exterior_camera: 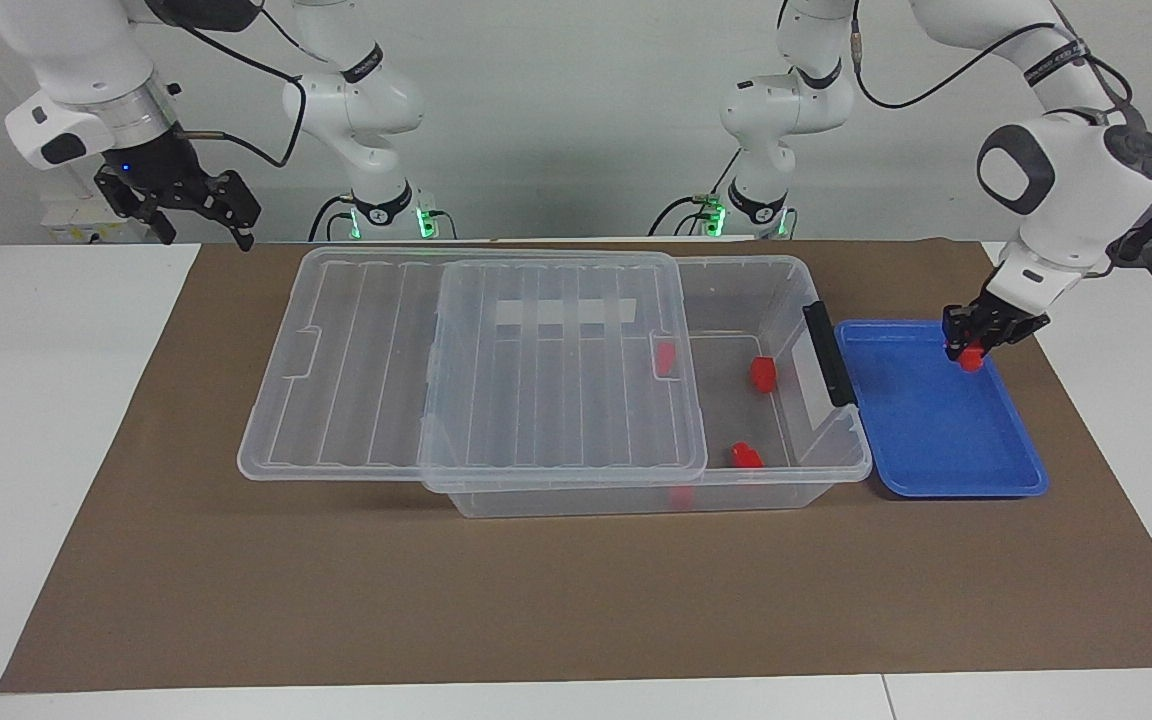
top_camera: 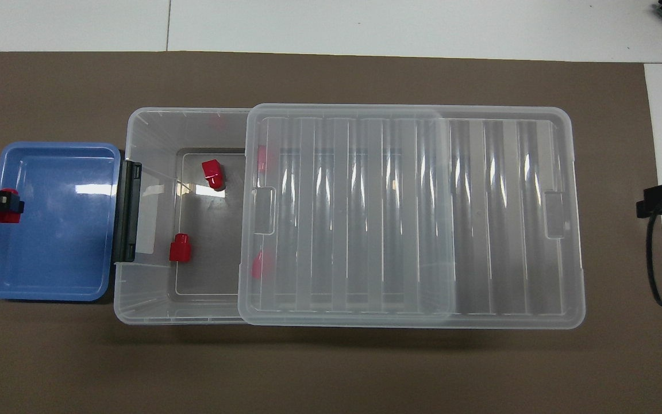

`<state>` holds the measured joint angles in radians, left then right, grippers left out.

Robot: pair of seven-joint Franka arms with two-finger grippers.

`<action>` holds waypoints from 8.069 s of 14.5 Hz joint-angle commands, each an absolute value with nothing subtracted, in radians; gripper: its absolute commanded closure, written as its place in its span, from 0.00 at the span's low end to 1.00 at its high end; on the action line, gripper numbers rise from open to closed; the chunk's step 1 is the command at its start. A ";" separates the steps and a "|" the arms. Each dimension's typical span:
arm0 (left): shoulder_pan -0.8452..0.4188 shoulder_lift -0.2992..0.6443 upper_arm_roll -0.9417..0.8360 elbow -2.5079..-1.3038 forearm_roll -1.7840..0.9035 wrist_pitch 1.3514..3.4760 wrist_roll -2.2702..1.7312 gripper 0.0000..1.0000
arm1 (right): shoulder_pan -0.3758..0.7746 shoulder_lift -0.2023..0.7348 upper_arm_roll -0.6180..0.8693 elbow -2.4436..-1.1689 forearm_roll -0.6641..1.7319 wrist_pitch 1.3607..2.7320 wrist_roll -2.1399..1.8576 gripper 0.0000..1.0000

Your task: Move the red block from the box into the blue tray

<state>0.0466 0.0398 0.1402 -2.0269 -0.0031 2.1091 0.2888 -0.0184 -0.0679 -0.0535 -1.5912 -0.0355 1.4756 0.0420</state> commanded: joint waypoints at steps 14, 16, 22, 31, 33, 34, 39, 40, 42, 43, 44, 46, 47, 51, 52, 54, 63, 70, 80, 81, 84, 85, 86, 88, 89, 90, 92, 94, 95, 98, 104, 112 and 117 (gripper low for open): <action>0.011 0.229 0.143 -2.152 0.008 2.430 0.207 1.00 | -0.017 -0.034 -0.138 -1.974 -0.057 2.023 -0.104 1.00; 0.011 0.229 0.143 -2.152 0.008 2.433 0.207 1.00 | -0.017 -0.009 -0.137 -1.985 -0.057 2.065 -0.100 1.00; 0.009 0.229 0.143 -2.160 0.008 2.439 0.213 0.00 | 0.000 0.014 -0.104 -1.985 -0.052 2.094 -0.017 1.00; 0.009 0.229 0.143 -2.154 0.008 2.430 0.213 0.00 | 0.000 0.028 -0.023 -1.980 -0.038 2.088 -0.006 1.00; 0.005 0.212 0.141 -2.141 0.008 2.398 0.206 0.00 | 0.000 0.031 -0.006 -1.977 -0.037 2.089 -0.005 1.00; 0.003 0.187 0.140 -2.123 0.008 2.349 0.204 0.00 | 0.000 0.031 0.003 -1.977 -0.037 2.089 -0.005 1.00; 0.003 0.088 0.132 -2.020 -0.002 2.104 0.198 0.00 | 0.000 0.048 0.040 -1.970 -0.015 2.095 -0.006 1.00; 0.003 0.072 0.130 -1.987 -0.002 2.048 0.196 0.00 | 0.000 0.049 0.043 -1.967 -0.015 2.094 -0.005 1.00; -0.009 0.072 0.129 -1.863 -0.002 1.898 0.172 0.00 | 0.000 0.055 0.060 -1.957 -0.002 2.092 -0.005 1.00; -0.024 0.074 0.129 -1.798 -0.002 1.832 0.154 0.00 | 0.002 0.058 0.066 -1.956 0.029 2.094 -0.003 1.00; -0.037 0.071 0.129 -1.751 -0.002 1.789 0.135 0.00 | 0.000 0.060 0.069 -1.954 0.040 2.095 -0.003 1.00; -0.064 0.042 0.127 -1.726 -0.002 1.763 0.112 0.00 | 0.000 0.067 0.084 -1.945 0.041 2.095 -0.002 1.00; -0.081 0.029 0.129 -1.726 -0.002 1.761 0.109 0.00 | 0.000 0.067 0.090 -1.944 0.041 2.095 0.008 1.00; -0.095 0.018 0.127 -1.723 0.005 1.677 0.117 0.00 | 0.000 0.080 0.124 -1.942 0.081 2.128 0.025 1.00; -0.100 0.015 0.126 -1.707 0.005 1.645 0.123 0.00 | 0.000 0.080 0.130 -1.942 0.086 2.134 0.026 1.00; -0.109 0.028 0.109 -1.654 0.003 1.620 0.121 0.00 | 0.000 0.081 0.141 -1.942 0.086 2.137 0.026 1.00; -0.144 0.015 0.095 -1.666 0.000 1.603 0.117 0.00 | 0.000 0.095 0.192 -1.936 0.106 2.155 0.077 1.00; -0.143 0.012 0.100 -1.671 0.000 1.617 0.117 0.00 | 0.000 0.095 0.196 -1.936 0.109 2.169 0.086 1.00; -0.137 -0.008 0.100 -1.671 0.000 1.615 0.115 0.00 | 0.000 0.103 0.222 -1.936 0.110 2.184 0.115 1.00; -0.137 -0.008 0.100 -1.671 0.000 1.615 0.115 0.00 | 0.000 0.103 0.222 -1.936 0.110 2.184 0.115 1.00; -0.137 -0.008 0.100 -1.671 0.000 1.615 0.115 0.00 | 0.000 0.103 0.225 -1.936 0.110 2.184 0.120 1.00; -0.137 -0.008 0.100 -1.671 0.000 1.615 0.115 0.00 | 0.002 0.103 0.225 -1.936 0.110 2.184 0.120 1.00; -0.137 -0.008 0.100 -1.671 0.000 1.615 0.115 0.00 | 0.000 0.103 0.225 -1.936 0.110 2.184 0.120 1.00; -0.137 -0.008 0.100 -1.671 0.000 1.615 0.115 0.00 | 0.002 0.103 0.224 -1.936 0.110 2.177 0.120 1.00; -0.137 -0.008 0.100 -1.671 0.000 1.615 0.115 0.00 | 0.000 0.101 0.224 -1.934 0.110 2.172 0.118 1.00; -0.137 -0.009 0.100 -1.671 0.000 1.615 0.115 0.00 | 0.000 0.100 0.224 -1.934 0.110 2.166 0.115 1.00; -0.137 -0.008 0.100 -1.671 0.000 1.615 0.115 0.00 | -0.002 0.091 0.221 -1.934 0.110 2.149 0.112 0.74; -0.137 -0.008 0.100 -1.671 0.000 1.615 0.115 0.00 | -0.002 0.063 0.210 -1.934 0.109 2.125 0.117 0.15; -0.137 -0.008 0.100 -1.671 0.000 1.615 0.115 0.00 | -0.002 0.049 0.193 -1.934 0.106 2.115 0.115 0.00; -0.137 -0.009 0.100 -1.671 0.000 1.615 0.115 0.00 | 0.000 0.011 0.132 -1.928 0.087 2.065 0.106 0.00; -0.137 -0.009 0.100 -1.671 0.000 1.615 0.115 0.00 | 0.000 -0.006 0.052 -1.758 0.029 1.855 0.090 0.00; -0.137 -0.008 0.100 -1.671 0.000 1.615 0.115 0.00 | 0.051 -0.014 -0.115 -1.525 -0.008 1.462 0.095 0.00; -0.137 -0.009 0.100 -1.671 0.000 1.615 0.115 0.00 | 0.100 -0.009 -0.169 -1.543 -0.006 1.485 0.089 0.00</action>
